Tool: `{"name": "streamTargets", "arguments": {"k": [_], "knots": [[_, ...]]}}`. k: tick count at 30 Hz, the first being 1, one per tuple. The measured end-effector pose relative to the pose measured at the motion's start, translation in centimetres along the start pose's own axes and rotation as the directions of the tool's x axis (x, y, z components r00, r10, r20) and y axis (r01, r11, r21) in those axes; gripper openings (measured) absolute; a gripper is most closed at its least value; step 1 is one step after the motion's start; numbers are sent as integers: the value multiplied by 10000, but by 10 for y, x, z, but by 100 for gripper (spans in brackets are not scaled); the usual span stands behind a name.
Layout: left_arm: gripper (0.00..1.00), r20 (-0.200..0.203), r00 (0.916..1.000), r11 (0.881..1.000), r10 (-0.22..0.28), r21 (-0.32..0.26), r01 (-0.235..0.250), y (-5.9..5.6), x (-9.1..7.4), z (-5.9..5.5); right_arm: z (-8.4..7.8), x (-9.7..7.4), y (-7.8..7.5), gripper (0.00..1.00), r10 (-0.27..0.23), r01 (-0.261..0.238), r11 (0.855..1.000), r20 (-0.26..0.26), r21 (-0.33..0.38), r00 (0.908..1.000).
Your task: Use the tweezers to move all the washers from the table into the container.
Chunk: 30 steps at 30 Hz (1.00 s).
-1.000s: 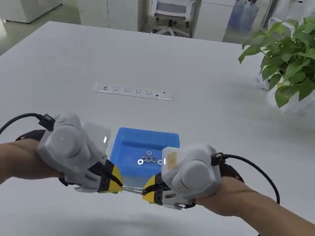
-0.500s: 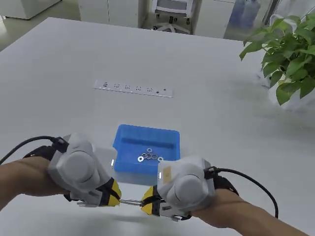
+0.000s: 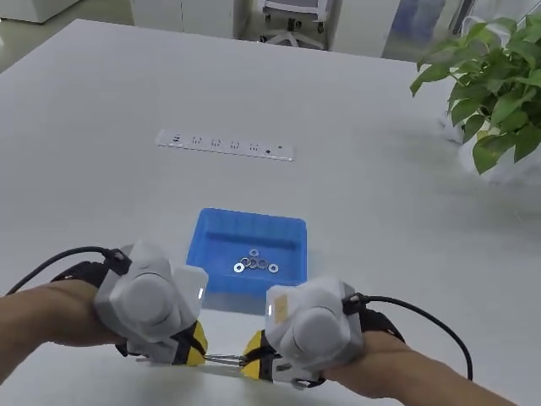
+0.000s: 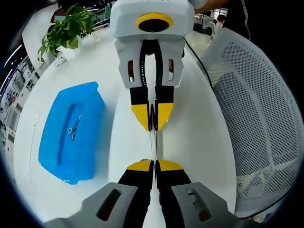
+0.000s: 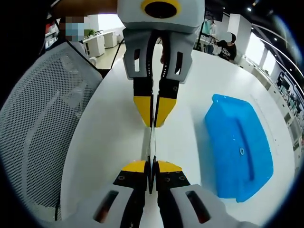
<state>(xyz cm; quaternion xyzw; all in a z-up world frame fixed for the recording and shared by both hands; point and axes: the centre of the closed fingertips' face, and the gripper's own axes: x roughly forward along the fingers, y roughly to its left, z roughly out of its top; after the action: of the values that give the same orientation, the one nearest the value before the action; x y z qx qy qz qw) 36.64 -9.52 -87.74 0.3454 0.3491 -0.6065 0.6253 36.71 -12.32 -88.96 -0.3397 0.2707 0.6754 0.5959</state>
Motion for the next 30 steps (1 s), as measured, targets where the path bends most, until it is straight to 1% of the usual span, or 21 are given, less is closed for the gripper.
{"name": "streamTargets", "arguments": {"k": [6, 11, 15, 21, 27, 30], "knots": [[6, -6, 9999, 9999, -125, -83, 125, -5, 4, -1, -2, 1, 4, 8, 52, -52, 10000, 3, -4, 10000], [7, -9, 9998, 9998, -184, -110, 184, -5, 6, -2, -2, 1, 6, 9, 106, -106, 9999, 18, 70, 9999], [7, -103, 9996, 9996, -269, -74, 268, -7, 9, -4, -2, 1, 6, 10, 96, -96, 9999, -19, 39, 10000], [7, -79, 9995, 9994, -312, -126, 311, -7, 9, -4, -3, 0, 7, 11, 79, -79, 10000, -63, 0, 9999], [7, -251, 9990, 9993, -357, -62, 356, -10, 10, -7, -4, -1, 7, 12, 83, -85, 9999, -140, -96, 9999], [7, -340, 9988, 9994, -354, -32, 353, -10, 10, -9, -4, -1, 8, 12, 129, -129, 9999, -129, 2, 9998]]}}
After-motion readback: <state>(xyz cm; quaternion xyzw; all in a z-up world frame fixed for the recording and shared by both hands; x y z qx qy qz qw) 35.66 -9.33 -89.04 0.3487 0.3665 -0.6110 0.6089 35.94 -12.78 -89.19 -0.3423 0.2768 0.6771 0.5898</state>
